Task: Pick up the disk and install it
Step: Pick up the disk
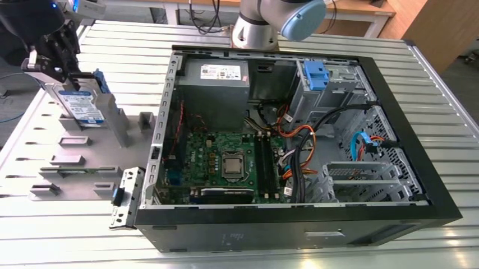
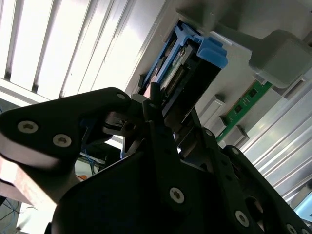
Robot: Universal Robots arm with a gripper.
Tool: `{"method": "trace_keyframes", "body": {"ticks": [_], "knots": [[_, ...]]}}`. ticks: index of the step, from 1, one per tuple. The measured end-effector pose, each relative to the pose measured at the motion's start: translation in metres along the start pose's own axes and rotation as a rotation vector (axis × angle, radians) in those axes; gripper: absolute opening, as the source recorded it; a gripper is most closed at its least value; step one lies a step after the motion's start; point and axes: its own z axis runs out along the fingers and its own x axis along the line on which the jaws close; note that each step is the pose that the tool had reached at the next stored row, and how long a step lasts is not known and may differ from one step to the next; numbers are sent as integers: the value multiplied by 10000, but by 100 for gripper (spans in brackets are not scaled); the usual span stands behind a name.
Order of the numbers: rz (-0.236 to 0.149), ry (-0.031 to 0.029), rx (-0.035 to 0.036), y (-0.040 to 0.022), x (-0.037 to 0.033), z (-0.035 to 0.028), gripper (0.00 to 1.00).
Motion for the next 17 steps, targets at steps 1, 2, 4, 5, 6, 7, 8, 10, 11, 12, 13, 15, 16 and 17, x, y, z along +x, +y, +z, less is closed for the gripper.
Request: {"method": "trace_keyframes", "body": {"ticks": [1,2,4,5,6,7,8,10,11,12,13,15,16,17], "knots": [[1,11,-1,0,0,-4,35],[2,23,-3,1,-1,-12,35],[1,31,-1,1,-1,-30,35],[1,33,-2,1,-2,-41,35],[1,35,-1,1,-2,-45,35],[2,34,1,1,-2,-44,35],[2,35,0,1,-2,-45,35],[2,35,0,1,-2,-45,35],[2,36,-1,1,-2,-45,35],[2,36,-1,1,-2,-46,35],[2,37,-1,1,-2,-46,35],[2,38,-1,1,-2,-46,35],[2,38,-1,1,-2,-46,35],[2,38,-1,1,-2,-46,35]]}}
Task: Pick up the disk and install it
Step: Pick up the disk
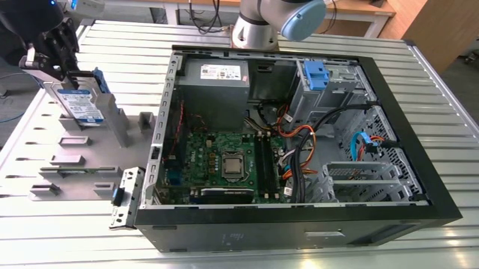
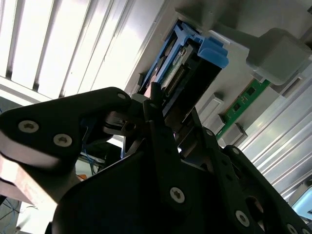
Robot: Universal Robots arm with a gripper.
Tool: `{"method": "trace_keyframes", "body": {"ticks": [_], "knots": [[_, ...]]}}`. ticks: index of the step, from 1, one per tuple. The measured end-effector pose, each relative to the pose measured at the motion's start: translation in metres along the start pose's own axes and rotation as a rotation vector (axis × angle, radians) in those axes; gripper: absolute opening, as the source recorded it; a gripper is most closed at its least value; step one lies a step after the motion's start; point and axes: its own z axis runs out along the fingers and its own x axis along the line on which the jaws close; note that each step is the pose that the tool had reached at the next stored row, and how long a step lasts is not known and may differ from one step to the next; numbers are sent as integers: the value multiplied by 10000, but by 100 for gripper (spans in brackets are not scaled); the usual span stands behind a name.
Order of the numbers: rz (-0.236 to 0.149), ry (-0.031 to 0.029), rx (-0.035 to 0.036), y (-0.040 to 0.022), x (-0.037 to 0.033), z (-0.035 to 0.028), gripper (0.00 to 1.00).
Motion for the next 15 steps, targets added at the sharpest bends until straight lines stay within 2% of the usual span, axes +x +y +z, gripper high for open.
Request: {"method": "trace_keyframes", "body": {"ticks": [4,7,11,15], "knots": [[0,1,-2,0,0,-4,35],[0,0,0,1,-1,-47,35],[0,0,0,2,-3,-144,35],[0,0,0,4,-6,-267,35]]}}
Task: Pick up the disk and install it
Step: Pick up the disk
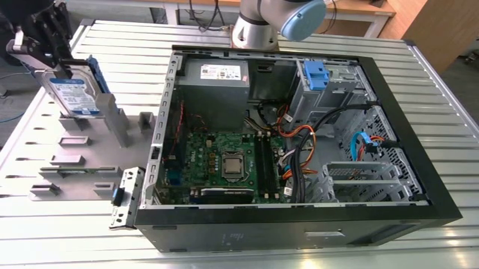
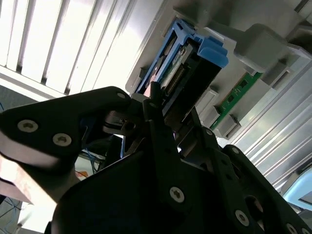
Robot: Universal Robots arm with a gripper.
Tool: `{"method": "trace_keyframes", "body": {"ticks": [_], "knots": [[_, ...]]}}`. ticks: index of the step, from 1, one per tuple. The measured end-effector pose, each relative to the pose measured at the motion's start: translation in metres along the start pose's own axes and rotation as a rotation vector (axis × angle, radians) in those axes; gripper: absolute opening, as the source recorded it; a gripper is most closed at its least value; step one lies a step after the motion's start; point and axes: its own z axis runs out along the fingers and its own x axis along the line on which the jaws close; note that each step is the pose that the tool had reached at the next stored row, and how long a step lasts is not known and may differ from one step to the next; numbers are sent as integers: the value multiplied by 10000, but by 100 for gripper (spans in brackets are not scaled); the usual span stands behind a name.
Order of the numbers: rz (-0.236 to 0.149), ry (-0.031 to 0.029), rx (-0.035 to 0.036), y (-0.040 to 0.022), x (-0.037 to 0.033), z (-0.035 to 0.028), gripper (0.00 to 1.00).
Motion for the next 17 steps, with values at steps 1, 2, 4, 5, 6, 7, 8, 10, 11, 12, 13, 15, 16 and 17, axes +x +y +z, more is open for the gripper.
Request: {"method": "trace_keyframes", "body": {"ticks": [1,2,4,5,6,7,8,10,11,12,13,15,16,17], "knots": [[0,0,0,0,-1,-29,35],[0,0,0,1,-1,-55,35],[0,1,-1,2,-2,-106,35],[0,0,0,2,-3,-132,35],[0,0,0,2,-3,-162,35],[0,0,0,3,-4,-189,35],[0,0,-1,4,-4,-214,35],[0,1,-1,4,-5,-247,35],[0,0,1,4,-5,-249,35],[0,-1,2,4,-5,-249,35],[0,-2,3,4,-5,-249,35],[0,0,0,4,-5,-251,35],[0,-1,0,4,-5,-253,35],[-1,3,-6,4,-6,-262,35]]}}
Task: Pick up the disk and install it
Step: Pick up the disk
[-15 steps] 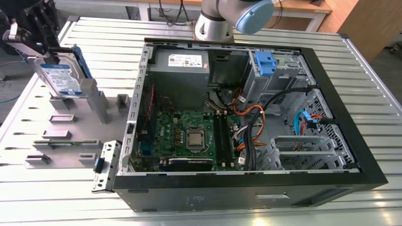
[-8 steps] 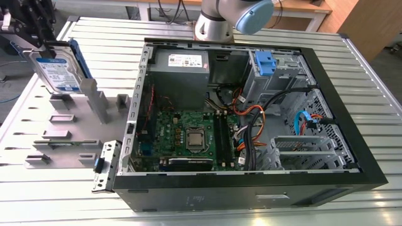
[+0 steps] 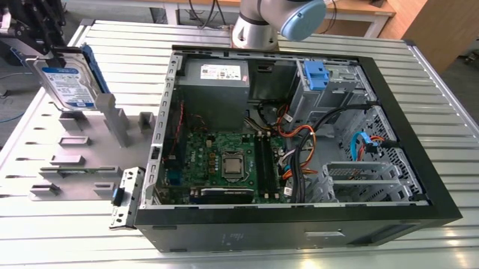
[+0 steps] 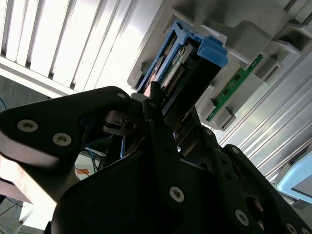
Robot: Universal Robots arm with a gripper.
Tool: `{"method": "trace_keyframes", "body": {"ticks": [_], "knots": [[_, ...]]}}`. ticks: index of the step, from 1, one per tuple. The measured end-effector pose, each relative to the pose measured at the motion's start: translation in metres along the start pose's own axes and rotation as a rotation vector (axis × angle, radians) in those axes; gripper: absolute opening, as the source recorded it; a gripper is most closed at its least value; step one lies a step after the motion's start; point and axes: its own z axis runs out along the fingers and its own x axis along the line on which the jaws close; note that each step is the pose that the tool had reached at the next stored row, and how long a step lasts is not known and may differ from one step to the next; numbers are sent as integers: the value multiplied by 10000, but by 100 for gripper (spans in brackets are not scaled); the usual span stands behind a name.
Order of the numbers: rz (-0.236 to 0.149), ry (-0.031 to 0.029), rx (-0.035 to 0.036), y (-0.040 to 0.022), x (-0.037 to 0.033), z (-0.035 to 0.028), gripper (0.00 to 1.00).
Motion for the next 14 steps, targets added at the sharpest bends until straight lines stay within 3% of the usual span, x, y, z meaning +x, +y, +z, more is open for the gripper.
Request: {"method": "trace_keyframes", "body": {"ticks": [9,14], "knots": [[0,-1,5,3,-5,-164,35],[0,-2,7,4,-7,-215,35]]}}
